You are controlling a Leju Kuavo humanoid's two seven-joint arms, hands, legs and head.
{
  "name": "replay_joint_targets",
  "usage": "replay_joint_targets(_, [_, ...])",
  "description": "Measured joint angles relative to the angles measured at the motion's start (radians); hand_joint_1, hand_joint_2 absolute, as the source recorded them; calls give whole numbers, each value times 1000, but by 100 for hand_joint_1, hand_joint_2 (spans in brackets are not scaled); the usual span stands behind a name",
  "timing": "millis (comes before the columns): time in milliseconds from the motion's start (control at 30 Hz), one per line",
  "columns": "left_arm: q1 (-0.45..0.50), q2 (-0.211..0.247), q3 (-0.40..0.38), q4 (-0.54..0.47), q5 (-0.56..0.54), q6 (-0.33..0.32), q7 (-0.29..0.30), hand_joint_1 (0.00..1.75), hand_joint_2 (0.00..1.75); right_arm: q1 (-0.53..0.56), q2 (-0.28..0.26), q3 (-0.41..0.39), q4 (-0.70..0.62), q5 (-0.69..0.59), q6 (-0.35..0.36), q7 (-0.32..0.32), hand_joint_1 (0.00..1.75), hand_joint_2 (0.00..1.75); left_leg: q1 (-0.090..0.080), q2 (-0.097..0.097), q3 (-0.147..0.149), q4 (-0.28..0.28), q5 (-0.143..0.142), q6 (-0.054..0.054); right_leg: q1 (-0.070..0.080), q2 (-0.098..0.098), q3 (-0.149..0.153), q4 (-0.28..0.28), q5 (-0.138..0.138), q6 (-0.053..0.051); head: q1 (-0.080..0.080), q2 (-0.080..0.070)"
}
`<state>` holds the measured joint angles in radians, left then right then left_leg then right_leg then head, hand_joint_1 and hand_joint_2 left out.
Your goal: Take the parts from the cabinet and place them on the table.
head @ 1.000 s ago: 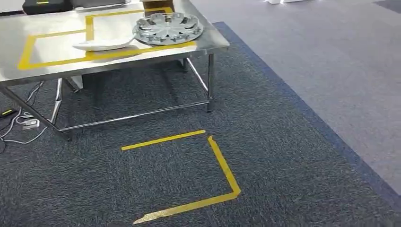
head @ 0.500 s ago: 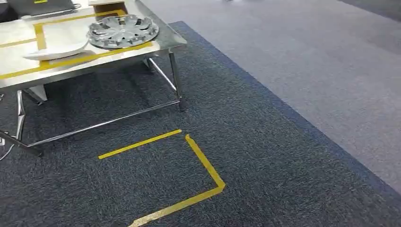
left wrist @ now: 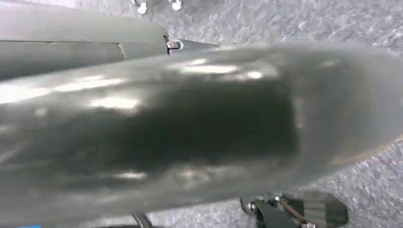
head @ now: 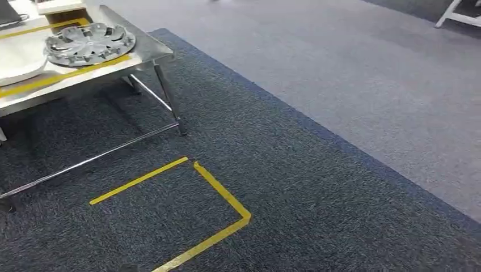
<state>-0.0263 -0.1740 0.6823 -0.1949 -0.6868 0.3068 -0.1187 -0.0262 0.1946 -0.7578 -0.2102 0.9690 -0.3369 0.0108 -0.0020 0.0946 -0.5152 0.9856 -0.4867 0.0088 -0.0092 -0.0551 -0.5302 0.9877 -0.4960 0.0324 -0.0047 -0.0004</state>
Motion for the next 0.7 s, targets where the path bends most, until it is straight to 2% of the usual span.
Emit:
replay_joint_targets(67, [-3,0,10,0,8,9,14,0,0,8,-3,14,0,27,-6,-26,0,0,3,14,3,0,2,-8,2,16,-16,2,3,-9,1,0])
replay_joint_targets(100, [-2,-2,14,0,7,12,19,0,0,9,-4,22,0,38,-7,-39,0,0,8,-1,0,5,-10,-19,-4,23,-6,-3,9,-18,0,0])
replay_joint_targets(133, [-2,-2,16,0,-1,13,36,0,0,8,-6,28,0,44,-3,-44,0,0,9,-45,-9,33,-37,-23,-4,31,-8,-3,12,-24,-4,0])
replay_joint_targets(167, [0,-2,15,0,-13,15,57,0,0,4,-7,32,0,50,5,-48,0,0,10,-70,-36,99,-81,-24,-3,39,-12,-3,15,-31,-6,0])
replay_joint_targets(200, [2,-3,16,0,-16,15,70,0,0,2,-7,38,0,58,10,-56,0,0,10,-80,-70,182,-124,-24,-1,50,-16,-2,18,-35,-5,0])
replay_joint_targets(233, [6,-5,17,0,-17,14,75,0,0,2,-7,49,0,74,14,-63,0,0,10,-83,-106,268,-158,-23,1,62,-18,-2,20,-37,-6,0])
replay_joint_targets(267, [9,-7,18,0,-16,6,79,0,0,3,-7,59,0,88,23,-64,0,0,10,-84,-129,321,-170,-22,3,75,-19,-2,21,-39,-5,0])
replay_joint_targets(300, [12,-10,19,0,-15,-12,79,0,0,5,-8,67,2,105,37,-62,0,0,10,-84,-129,323,-157,-20,4,87,-19,-2,22,-39,-5,0])
replay_joint_targets(333, [13,-11,21,0,-13,-36,72,0,0,5,-8,80,3,133,58,-54,0,0,10,-86,-113,284,-122,-16,6,101,-19,0,23,-38,-5,0])
replay_joint_targets(367, [13,-11,21,0,-14,-52,58,0,0,6,-9,98,3,171,78,-48,0,0,10,-91,-79,207,-73,-11,6,114,-19,1,24,-36,-5,0])
replay_joint_targets(400, [13,-11,21,0,-17,-52,47,0,0,6,-9,115,4,197,88,-45,0,0,10,-107,-41,124,-30,-5,7,126,-19,2,25,-35,-5,0])
replay_joint_targets(433, [13,-11,22,0,-23,-50,38,0,0,4,-9,137,5,216,96,-44,0,0,10,-152,-8,44,-2,3,6,137,-21,3,26,-33,-6,0])
replay_joint_targets(467, [13,-11,23,0,-23,-49,32,0,0,0,-9,155,8,226,100,-44,0,0,14,-185,-1,20,-11,8,13,146,-29,12,26,-26,-3,0])
replay_joint_targets(500, [13,-12,25,0,-23,-49,24,0,0,-3,-9,168,8,235,104,-43,0,0,12,-174,-3,17,-14,2,7,159,-38,12,30,-19,-6,0])
replay_joint_targets(567, [13,-13,27,0,-23,-56,16,0,0,2,-9,190,9,257,111,-44,0,0,6,-158,-5,16,-11,7,0,178,-45,6,39,-5,-5,0])
replay_joint_targets(600, [13,-12,28,0,-23,-59,15,0,0,5,-10,201,9,267,116,-44,0,0,13,-147,-3,3,-2,14,3,185,-60,7,39,2,-4,0])
replay_joint_targets(633, [11,-11,30,0,-23,-60,18,0,0,8,-13,211,10,276,119,-45,0,0,14,-129,0,-3,3,17,4,138,-64,24,26,3,-3,0])
replay_joint_targets(667, [10,-12,32,0,-23,-59,27,0,0,7,-13,223,11,283,123,-45,0,0,14,-121,-2,-5,4,24,6,94,-84,69,-9,7,5,0])
replay_joint_targets(700, [12,-12,34,0,-22,-55,39,0,0,3,-13,230,11,287,126,-46,0,0,12,-105,-4,-4,4,24,4,74,-119,146,-53,11,7,0])
